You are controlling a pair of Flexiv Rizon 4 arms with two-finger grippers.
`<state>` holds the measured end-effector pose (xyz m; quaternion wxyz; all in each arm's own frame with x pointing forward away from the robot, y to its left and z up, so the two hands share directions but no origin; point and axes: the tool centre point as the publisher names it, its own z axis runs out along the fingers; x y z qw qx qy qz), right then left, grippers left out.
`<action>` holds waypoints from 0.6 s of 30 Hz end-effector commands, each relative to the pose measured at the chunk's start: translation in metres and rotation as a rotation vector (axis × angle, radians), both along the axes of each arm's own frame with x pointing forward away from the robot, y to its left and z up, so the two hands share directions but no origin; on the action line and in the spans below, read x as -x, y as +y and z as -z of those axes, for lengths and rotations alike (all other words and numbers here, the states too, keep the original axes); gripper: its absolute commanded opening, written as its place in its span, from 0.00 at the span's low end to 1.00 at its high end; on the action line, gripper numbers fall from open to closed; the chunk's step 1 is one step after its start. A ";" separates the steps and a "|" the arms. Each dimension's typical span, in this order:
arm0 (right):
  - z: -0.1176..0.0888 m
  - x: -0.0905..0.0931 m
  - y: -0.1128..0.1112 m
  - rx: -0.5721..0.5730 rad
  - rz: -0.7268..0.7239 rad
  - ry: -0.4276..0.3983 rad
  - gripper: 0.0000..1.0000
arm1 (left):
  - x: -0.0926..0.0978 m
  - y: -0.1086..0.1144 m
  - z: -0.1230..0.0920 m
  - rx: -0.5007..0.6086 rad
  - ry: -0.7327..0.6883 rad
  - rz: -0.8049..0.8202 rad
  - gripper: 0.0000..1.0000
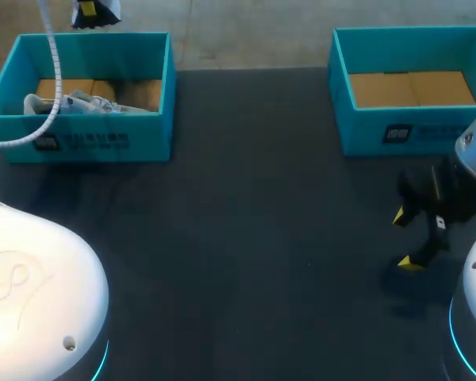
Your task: Take the shoe out of the shoebox, open the shoe tongue, remove and reinsert the insole, then place the shoe into the shoebox
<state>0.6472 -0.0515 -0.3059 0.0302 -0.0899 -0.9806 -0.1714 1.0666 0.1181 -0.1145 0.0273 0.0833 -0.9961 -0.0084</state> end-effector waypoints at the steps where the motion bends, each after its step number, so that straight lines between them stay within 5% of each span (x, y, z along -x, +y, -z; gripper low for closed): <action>1: 0.000 0.002 0.000 0.001 0.001 -0.003 1.00 | -0.023 0.026 0.001 0.027 0.032 -0.004 0.00; 13: 0.000 0.002 0.000 0.001 0.001 -0.003 1.00 | -0.059 0.078 0.036 0.010 0.041 0.045 0.00; 18: 0.000 0.002 0.000 0.001 0.001 -0.003 1.00 | -0.071 0.091 0.048 -0.010 0.035 0.184 0.00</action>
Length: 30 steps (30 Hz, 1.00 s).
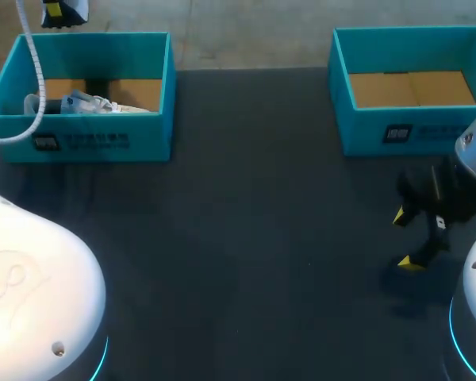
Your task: Take the shoe out of the shoebox, open the shoe tongue, remove and reinsert the insole, then place the shoe into the shoebox
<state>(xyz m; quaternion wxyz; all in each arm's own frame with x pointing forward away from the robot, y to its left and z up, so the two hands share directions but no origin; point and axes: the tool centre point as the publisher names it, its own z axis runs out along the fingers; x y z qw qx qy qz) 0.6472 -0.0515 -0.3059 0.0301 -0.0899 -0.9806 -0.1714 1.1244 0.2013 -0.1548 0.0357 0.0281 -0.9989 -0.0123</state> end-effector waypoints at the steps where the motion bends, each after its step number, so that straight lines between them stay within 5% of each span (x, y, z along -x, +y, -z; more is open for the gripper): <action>1: 0.000 0.002 0.000 0.001 0.001 -0.003 1.00 | -0.013 0.011 0.008 -0.011 0.012 0.120 0.00; 10: 0.000 0.002 0.000 0.001 0.001 -0.003 1.00 | -0.008 0.042 0.009 -0.111 -0.069 0.496 0.00; 25: 0.000 0.002 0.000 0.001 0.001 -0.003 1.00 | -0.008 0.045 0.007 -0.106 -0.082 0.495 0.00; 30: 0.000 0.002 0.000 0.001 0.001 -0.003 1.00 | -0.028 0.063 0.011 -0.041 -0.112 0.679 0.00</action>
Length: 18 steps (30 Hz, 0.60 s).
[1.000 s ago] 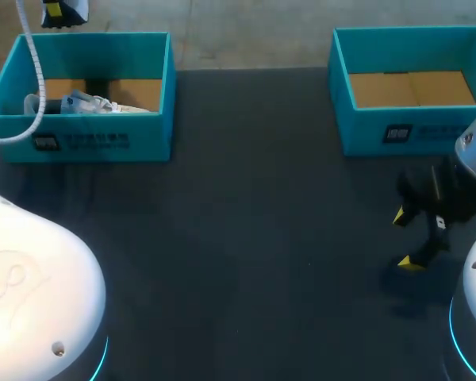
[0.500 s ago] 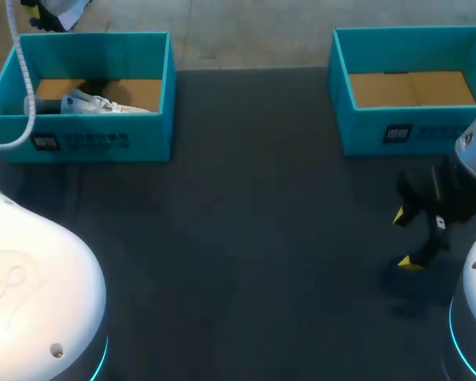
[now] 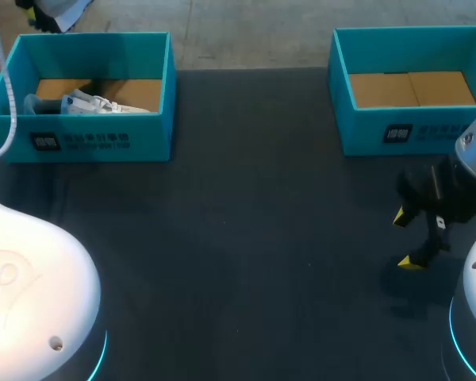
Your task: Take the shoe out of the shoebox, open the shoe tongue, remove and reinsert the insole, then place the shoe into the shoebox
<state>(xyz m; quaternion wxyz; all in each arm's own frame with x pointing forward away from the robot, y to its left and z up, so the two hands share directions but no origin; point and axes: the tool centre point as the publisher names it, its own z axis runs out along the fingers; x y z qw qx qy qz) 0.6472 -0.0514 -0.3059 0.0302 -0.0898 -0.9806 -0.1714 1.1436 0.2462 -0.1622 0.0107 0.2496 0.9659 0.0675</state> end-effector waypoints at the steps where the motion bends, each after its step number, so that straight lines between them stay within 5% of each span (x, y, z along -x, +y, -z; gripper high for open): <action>1: 0.000 0.002 0.000 0.001 0.001 -0.003 1.00 | -0.013 0.021 0.005 0.056 0.008 0.202 0.00; 9: 0.000 0.002 0.000 0.001 0.001 -0.003 1.00 | -0.028 0.042 0.013 0.007 0.039 0.571 0.00; 18: 0.000 0.002 0.000 0.001 0.001 -0.003 1.00 | -0.025 0.054 0.017 -0.107 -0.050 0.834 0.00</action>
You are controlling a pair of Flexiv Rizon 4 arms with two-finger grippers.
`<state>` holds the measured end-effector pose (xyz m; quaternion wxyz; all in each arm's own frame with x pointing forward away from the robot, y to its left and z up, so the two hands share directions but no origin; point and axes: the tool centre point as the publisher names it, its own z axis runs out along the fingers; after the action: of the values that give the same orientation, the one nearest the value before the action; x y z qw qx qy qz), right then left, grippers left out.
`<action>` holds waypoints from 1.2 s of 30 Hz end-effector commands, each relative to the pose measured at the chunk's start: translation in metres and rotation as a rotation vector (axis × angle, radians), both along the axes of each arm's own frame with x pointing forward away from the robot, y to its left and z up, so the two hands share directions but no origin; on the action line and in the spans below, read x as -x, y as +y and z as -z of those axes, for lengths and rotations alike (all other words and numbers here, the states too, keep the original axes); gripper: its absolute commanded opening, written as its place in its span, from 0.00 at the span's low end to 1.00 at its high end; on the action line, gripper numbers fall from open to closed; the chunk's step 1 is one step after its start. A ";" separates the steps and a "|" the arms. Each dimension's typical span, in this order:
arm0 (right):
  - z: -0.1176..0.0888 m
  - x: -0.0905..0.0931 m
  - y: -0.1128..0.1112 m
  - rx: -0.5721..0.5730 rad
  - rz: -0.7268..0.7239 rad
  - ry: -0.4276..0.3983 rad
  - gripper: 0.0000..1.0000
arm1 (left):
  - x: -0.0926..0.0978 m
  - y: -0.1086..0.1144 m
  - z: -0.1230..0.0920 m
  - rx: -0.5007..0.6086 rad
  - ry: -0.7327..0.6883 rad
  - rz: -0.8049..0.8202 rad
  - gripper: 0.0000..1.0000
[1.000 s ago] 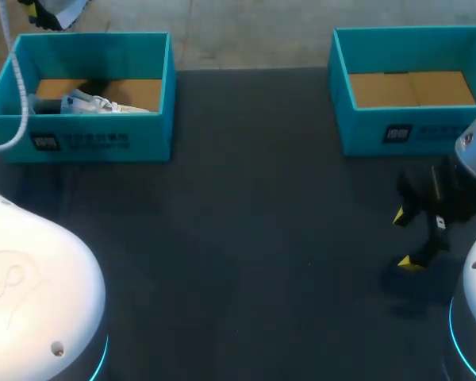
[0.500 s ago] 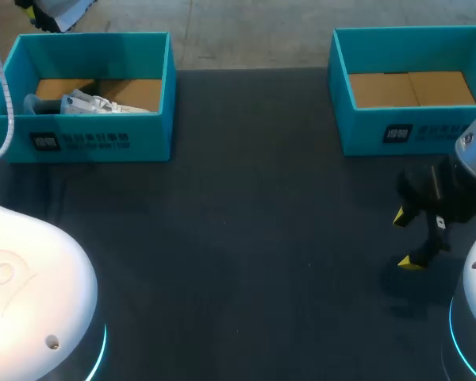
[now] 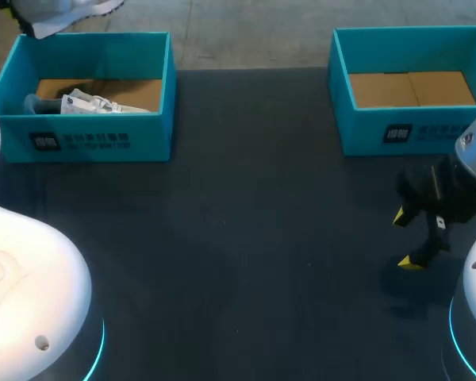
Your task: Take the shoe out of the shoebox, open the shoe tongue, remove and reinsert the insole, then place the shoe into the shoebox
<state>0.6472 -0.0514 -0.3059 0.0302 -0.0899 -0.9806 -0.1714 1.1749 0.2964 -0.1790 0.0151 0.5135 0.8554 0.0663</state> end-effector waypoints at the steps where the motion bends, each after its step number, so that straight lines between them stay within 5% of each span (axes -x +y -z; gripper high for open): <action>1: 0.000 0.002 0.000 0.001 0.001 -0.003 1.00 | 0.006 0.004 0.000 -0.061 -0.093 0.263 0.00; 16: 0.000 0.002 0.000 0.001 0.001 -0.003 1.00 | 0.004 0.002 0.001 -0.054 -0.087 0.283 0.00; 29: 0.000 0.002 0.000 0.001 0.001 -0.003 1.00 | -0.009 0.015 0.033 -0.126 -0.025 0.431 0.00; 36: 0.000 0.002 0.000 0.001 0.001 -0.003 1.00 | 0.002 0.019 0.046 -0.139 -0.012 0.477 0.00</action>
<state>0.6472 -0.0514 -0.3059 0.0302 -0.0898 -0.9806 -0.1714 1.1753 0.3156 -0.2209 -0.0027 0.6992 0.7049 0.1189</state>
